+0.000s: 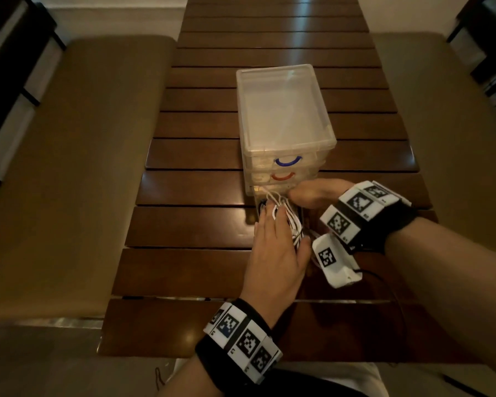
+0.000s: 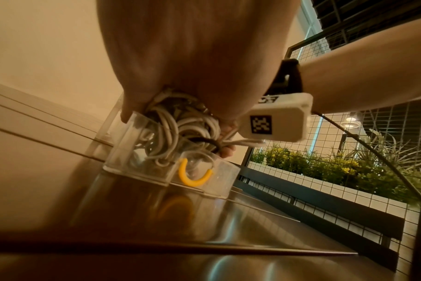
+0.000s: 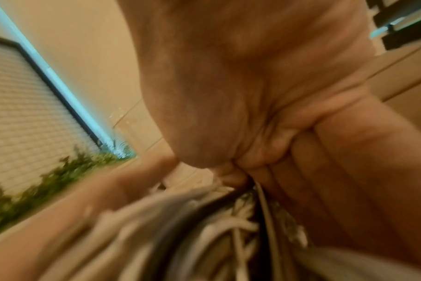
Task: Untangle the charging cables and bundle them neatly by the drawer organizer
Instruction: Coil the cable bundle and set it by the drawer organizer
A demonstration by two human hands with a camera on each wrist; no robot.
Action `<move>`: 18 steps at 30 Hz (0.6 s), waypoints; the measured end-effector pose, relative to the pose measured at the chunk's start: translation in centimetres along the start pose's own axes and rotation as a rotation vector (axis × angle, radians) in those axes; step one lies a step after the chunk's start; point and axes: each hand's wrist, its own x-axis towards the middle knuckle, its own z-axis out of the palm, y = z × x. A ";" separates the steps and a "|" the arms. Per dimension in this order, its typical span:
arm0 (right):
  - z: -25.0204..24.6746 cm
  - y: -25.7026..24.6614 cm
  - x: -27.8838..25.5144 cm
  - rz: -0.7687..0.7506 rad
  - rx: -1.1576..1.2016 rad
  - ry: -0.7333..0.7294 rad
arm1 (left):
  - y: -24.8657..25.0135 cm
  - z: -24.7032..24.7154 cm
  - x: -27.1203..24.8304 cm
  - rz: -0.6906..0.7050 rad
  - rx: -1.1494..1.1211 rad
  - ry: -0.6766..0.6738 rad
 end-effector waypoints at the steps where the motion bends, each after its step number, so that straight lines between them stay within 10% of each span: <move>1: -0.4 -0.2 -0.3 0.015 0.074 0.008 | 0.0 -0.1 -0.1 -0.002 0.014 -0.008; 6: -1.2 0.5 0.2 0.157 0.110 0.008 | 0.1 -0.4 0.2 -0.029 0.058 -0.034; 12: 2.7 3.9 1.3 0.082 0.030 0.581 | 0.1 -0.4 1.4 -0.073 0.070 -0.065; 18: 5.7 6.1 -3.5 -0.287 0.128 0.762 | -0.1 -0.3 1.7 -0.055 0.108 -0.036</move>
